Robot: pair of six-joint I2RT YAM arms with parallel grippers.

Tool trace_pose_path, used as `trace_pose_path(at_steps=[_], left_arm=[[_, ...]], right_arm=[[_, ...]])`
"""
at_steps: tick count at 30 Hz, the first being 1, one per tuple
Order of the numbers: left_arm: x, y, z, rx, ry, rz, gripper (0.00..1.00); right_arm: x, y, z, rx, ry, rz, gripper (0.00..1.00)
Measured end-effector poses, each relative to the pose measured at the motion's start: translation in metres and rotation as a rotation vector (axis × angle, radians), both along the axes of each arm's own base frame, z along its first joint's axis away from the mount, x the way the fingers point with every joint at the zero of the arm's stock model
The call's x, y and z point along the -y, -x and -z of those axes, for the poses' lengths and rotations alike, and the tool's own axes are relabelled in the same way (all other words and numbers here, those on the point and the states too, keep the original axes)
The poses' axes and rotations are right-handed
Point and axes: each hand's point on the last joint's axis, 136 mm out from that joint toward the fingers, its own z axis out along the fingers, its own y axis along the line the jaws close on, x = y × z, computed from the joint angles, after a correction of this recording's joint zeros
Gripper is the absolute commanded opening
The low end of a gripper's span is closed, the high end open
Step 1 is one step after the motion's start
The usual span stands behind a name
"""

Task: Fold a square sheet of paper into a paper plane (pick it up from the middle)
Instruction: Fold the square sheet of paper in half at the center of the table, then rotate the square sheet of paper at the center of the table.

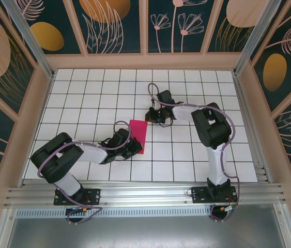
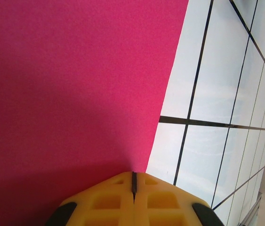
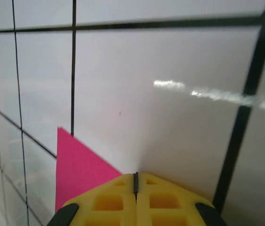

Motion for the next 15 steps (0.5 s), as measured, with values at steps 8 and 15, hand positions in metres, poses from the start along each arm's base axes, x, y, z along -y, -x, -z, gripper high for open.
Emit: trace_pose_path(at_steps=[8,15], left_arm=[[0.003,0.001,-0.016,0.022,-0.024,0.030,0.31],[0.000,-0.030,-0.085,0.188,0.015,-0.011,0.53]], right_arm=[[0.024,-0.023,-0.031,0.137,0.085,0.097,0.14],[0.004,0.035,-0.071,0.230,0.119,0.060,0.26]])
